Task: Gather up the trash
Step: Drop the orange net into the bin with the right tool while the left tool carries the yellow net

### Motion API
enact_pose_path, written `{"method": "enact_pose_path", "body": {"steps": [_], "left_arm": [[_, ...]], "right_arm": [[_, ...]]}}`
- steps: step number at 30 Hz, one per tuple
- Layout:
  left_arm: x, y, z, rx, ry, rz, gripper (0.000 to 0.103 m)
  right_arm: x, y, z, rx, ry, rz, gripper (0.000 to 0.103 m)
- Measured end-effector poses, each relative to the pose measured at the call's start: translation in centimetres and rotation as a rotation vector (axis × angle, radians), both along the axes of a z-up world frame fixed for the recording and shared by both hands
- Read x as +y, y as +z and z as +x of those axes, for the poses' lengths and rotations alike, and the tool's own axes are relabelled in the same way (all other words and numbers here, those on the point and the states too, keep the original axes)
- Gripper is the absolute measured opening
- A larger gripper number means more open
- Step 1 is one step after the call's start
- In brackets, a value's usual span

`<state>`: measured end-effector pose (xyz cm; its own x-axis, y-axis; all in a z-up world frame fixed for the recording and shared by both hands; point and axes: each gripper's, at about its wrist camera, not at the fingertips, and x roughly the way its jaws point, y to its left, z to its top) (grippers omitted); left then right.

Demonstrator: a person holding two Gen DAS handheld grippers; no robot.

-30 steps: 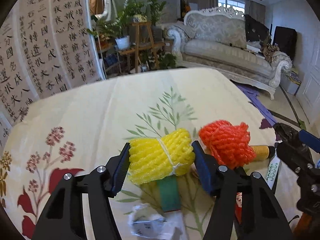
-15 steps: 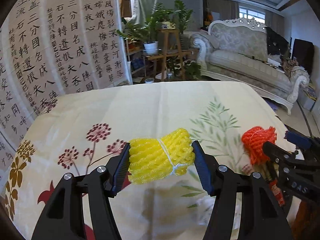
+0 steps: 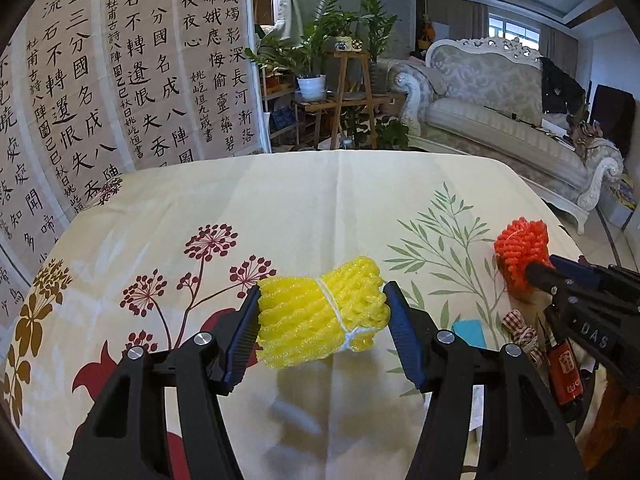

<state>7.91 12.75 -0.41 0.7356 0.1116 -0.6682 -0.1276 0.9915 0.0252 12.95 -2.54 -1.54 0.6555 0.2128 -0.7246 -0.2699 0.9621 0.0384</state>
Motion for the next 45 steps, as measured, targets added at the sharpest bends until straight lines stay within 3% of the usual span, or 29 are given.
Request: {"method": "enact_pose_path", "body": {"steps": [9,18,32,45], "left_arm": [[-1.2,1.4,-1.3,-0.033,-0.031,-0.016,0.060],[-5.4,2.9,-3.6,-0.073,-0.115,-0.036,0.060],[-17.7,2.9,-6.3,-0.081,-0.368,-0.056,0.060],[-27.7,1.7,-6.0,-0.075,-0.541,-0.017,0.060]], "right_arm": [[-1.7,2.4,-2.2,-0.074,-0.027,0.013,0.026],[-7.4,4.0,-6.9,-0.123,-0.127,0.017,0.027],[-19.4,2.3,-13.7,-0.110,-0.388,-0.031,0.027],[-26.8,-0.2,-14.7,-0.080,-0.508,-0.004,0.027]]}}
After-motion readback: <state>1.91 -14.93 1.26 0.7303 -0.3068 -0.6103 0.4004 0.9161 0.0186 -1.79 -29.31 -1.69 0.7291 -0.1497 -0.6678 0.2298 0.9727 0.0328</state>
